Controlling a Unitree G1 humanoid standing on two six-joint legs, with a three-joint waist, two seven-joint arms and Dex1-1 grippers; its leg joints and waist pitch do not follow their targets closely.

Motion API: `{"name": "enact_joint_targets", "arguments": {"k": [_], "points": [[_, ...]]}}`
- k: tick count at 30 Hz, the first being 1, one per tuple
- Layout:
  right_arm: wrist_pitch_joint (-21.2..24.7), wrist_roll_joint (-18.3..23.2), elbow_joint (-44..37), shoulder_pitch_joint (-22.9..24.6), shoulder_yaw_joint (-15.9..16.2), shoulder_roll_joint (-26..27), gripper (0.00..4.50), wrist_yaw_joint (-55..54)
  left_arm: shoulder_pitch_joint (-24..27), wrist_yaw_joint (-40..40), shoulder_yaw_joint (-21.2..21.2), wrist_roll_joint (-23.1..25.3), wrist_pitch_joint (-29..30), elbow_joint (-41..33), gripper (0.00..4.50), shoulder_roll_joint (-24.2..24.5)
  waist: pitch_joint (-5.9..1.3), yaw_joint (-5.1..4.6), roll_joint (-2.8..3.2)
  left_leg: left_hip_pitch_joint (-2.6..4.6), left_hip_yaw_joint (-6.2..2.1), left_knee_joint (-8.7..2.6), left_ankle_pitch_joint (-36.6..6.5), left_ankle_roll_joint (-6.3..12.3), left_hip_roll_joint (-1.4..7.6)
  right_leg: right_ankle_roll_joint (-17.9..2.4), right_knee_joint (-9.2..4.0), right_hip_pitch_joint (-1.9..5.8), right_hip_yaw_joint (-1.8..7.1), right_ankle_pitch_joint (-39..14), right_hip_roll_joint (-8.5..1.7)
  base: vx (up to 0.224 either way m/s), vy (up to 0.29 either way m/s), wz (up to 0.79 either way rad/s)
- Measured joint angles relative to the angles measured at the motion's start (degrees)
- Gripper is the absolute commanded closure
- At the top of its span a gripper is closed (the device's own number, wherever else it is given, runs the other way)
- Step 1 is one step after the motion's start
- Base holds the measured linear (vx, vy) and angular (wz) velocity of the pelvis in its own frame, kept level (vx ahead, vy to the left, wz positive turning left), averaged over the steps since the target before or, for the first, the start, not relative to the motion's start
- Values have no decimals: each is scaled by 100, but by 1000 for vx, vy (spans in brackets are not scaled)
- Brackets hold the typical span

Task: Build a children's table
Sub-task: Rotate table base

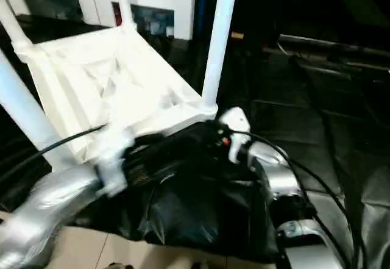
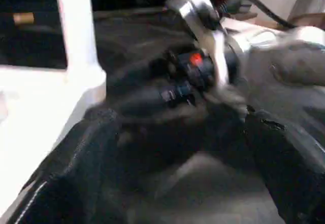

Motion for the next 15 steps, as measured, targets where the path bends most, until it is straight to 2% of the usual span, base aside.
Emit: {"name": "enact_joint_targets", "arguments": {"k": [5, 8, 12, 15], "points": [[192, 1, -180, 10, 68, 169, 127, -85, 582, -304, 422, -535, 291, -530, 6, 349, 142, 75, 15, -3, 1, 0, 0, -3, -6, 1, -2, 3, 8, -1, -4, 0, 0, 0], [331, 43, -355, 72, 65, 151, 127, -80, 861, -470, 690, -881, 436, -770, 6, 626, 249, 67, -38, 0, 0, -8, 3, -6, -6, 31, 0, 1, 9, -18, -3, 0, 0, 0], [393, 44, -394, 175, 98, 135, 127, -37, 1265, -647, 1074, -1151, 558, -905, 6, 896, 329, 31, -75, -1, 5, -30, 3, -8, -11, 28, -13, -5, 16, -18, -3, 0, 0, 0], [398, 41, -363, 143, 126, 201, 127, -40, 1722, -867, 1437, -1293, 575, -1061, 6, 1137, 379, -9, -130, -4, 12, -64, 5, -11, -11, 6, -13, -27, 19, -16, -2, 0, 0, 0]]}}
